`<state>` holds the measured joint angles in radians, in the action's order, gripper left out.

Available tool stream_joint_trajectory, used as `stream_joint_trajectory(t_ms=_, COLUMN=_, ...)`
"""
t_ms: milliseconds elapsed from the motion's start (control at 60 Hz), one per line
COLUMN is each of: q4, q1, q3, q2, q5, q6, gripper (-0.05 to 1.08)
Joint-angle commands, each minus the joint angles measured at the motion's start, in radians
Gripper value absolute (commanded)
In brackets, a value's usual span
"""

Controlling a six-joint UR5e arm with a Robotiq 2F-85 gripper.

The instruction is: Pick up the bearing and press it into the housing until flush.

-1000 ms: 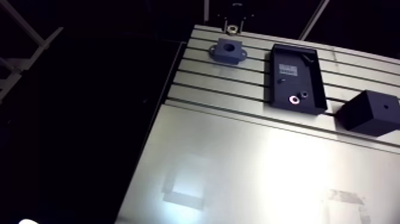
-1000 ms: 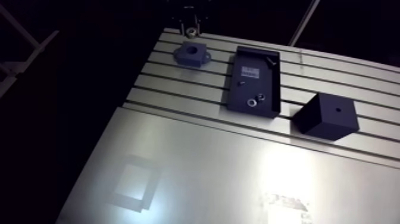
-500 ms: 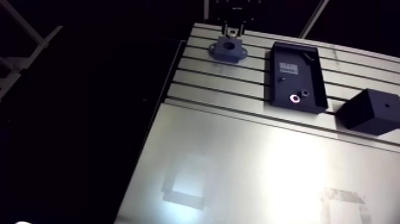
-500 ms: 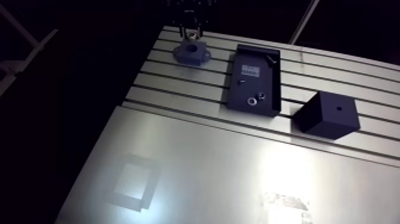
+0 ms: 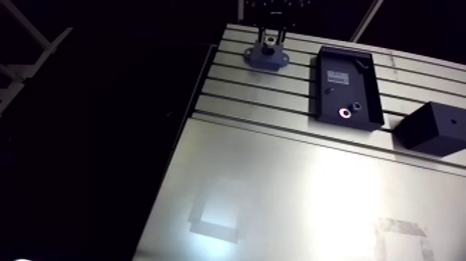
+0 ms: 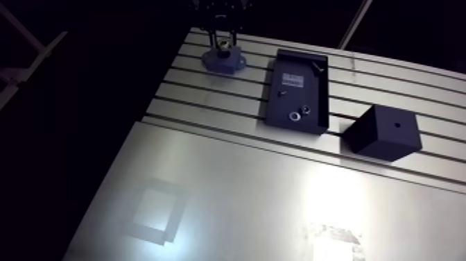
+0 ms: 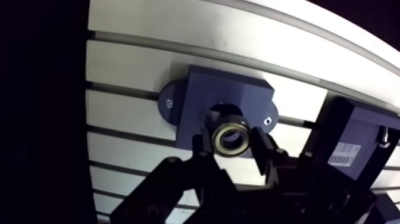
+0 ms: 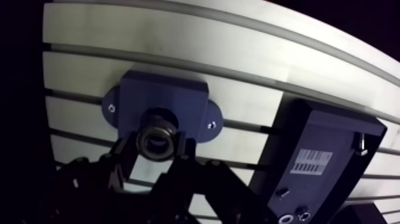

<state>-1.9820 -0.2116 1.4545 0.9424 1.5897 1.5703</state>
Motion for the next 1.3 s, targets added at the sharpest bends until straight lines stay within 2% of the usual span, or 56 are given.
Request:
stream_joint_trajectory(t_ms=17, q4=-0.001, q1=0.000, q3=0.000, q2=-0.010, q5=0.000, q6=0.001, gripper=0.58)
stream_joint_trajectory(t_ms=1300, q4=-0.001, q1=-0.005, q3=-0.004, q2=-0.031, q5=-0.001, q6=0.003, gripper=0.58)
